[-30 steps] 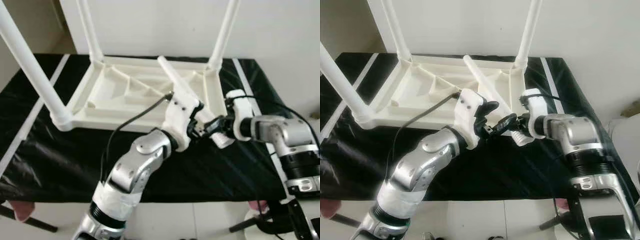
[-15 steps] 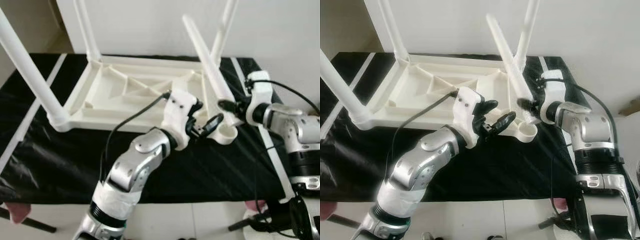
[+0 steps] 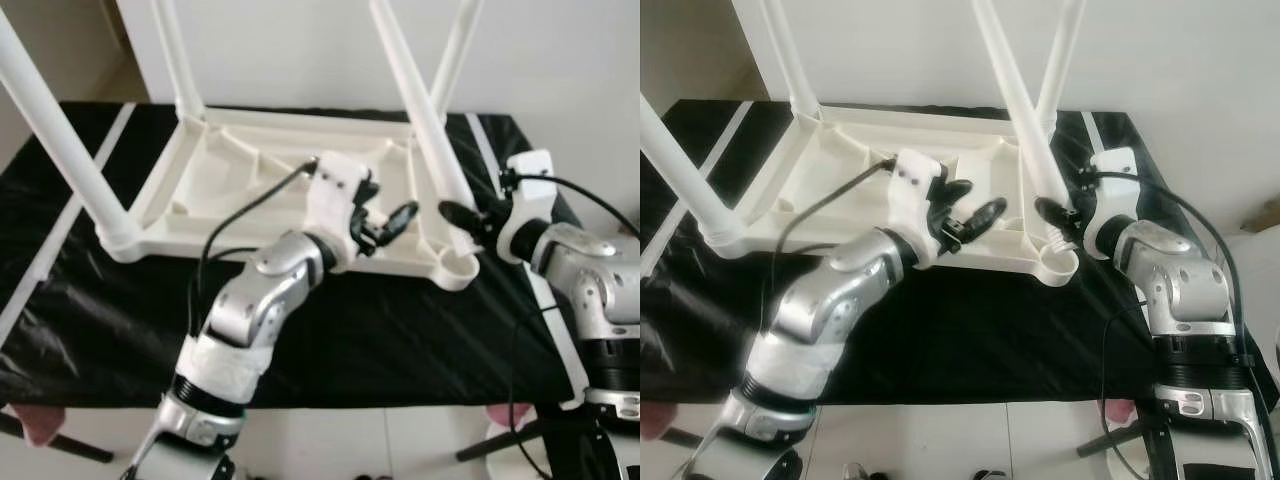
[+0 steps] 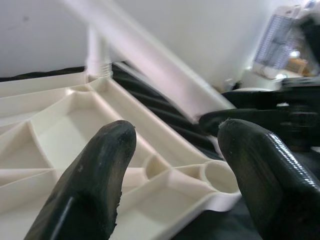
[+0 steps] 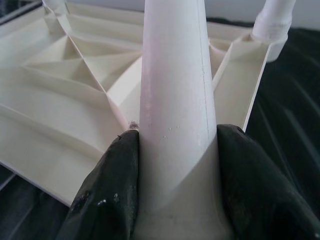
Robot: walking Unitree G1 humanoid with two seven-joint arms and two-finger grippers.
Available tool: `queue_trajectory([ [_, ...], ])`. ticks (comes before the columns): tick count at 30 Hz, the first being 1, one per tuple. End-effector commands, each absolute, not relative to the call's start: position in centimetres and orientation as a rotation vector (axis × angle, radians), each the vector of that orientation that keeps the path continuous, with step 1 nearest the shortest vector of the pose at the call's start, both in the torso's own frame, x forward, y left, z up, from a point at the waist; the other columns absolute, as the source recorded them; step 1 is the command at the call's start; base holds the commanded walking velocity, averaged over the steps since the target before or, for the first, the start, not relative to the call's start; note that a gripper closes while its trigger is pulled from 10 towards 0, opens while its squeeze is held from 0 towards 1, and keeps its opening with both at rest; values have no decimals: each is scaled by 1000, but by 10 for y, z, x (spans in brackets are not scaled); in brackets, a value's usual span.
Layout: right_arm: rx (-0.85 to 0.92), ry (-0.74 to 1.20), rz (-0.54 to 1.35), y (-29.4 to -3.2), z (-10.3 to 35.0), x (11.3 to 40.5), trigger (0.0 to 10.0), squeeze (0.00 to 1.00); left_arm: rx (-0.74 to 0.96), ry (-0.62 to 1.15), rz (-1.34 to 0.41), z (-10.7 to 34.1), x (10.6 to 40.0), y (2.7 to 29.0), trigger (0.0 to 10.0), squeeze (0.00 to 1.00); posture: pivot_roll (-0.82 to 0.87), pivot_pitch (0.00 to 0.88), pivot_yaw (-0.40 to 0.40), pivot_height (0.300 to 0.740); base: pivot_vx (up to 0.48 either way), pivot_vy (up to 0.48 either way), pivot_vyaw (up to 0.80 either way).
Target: Building children table
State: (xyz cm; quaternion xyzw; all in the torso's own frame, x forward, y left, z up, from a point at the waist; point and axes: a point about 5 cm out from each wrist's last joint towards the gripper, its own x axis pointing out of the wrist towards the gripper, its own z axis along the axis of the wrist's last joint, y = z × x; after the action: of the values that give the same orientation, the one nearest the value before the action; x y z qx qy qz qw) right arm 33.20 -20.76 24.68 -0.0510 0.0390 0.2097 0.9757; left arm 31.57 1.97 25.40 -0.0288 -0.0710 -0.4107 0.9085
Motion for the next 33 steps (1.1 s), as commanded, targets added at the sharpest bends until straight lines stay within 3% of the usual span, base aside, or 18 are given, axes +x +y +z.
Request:
queue_trajectory([
  [1, -111, 35, 445, -206, 252, 328, 10000, 0, -58, -119, -791, 253, 323, 23, 10000, 0, -168, 154, 4, 740, 0, 0, 0],
  [4, -116, 27, 450, -205, 252, 326, 10000, 0, -63, -97, -763, 253, 330, 25, 10000, 0, -165, 155, 3, 740, 0, 0, 0],
  [8, -121, 8, 519, -197, 249, 319, 10000, 0, -207, -95, -839, 267, 332, 20, 10000, 0, -164, 153, 5, 740, 0, 0, 0],
  [18, -158, -14, 660, -181, 242, 302, 10000, 0, -357, -46, -1031, 278, 328, 9, 10000, 0, -163, 147, 7, 740, 0, 0, 0],
  [19, -159, -14, 665, -180, 241, 302, 10000, 0, -368, -41, -1042, 278, 329, 8, 9059, 0, -166, 146, 9, 740, 0, 0, 0],
  [20, -159, -14, 665, -180, 241, 302, 10000, 0, -368, -41, -1042, 278, 329, 8, 9059, 0, -166, 146, 9, 740, 0, 0, 0],
  [21, -160, -14, 667, -180, 241, 301, 10000, 0, -390, -41, -1045, 279, 330, 8, 3529, 0, -167, 147, 12, 740, 0, 0, 0],
  [22, -159, -15, 669, -179, 240, 300, 10000, 0, -412, -43, -1044, 280, 330, 8, 0, 0, -167, 146, 12, 740, 0, 0, 0],
  [33, -152, -51, 710, -172, 238, 292, 10000, 0, -552, -9, -1049, 287, 339, 9, 0, 0, -168, 141, 19, 740, 0, 0, 0],
])
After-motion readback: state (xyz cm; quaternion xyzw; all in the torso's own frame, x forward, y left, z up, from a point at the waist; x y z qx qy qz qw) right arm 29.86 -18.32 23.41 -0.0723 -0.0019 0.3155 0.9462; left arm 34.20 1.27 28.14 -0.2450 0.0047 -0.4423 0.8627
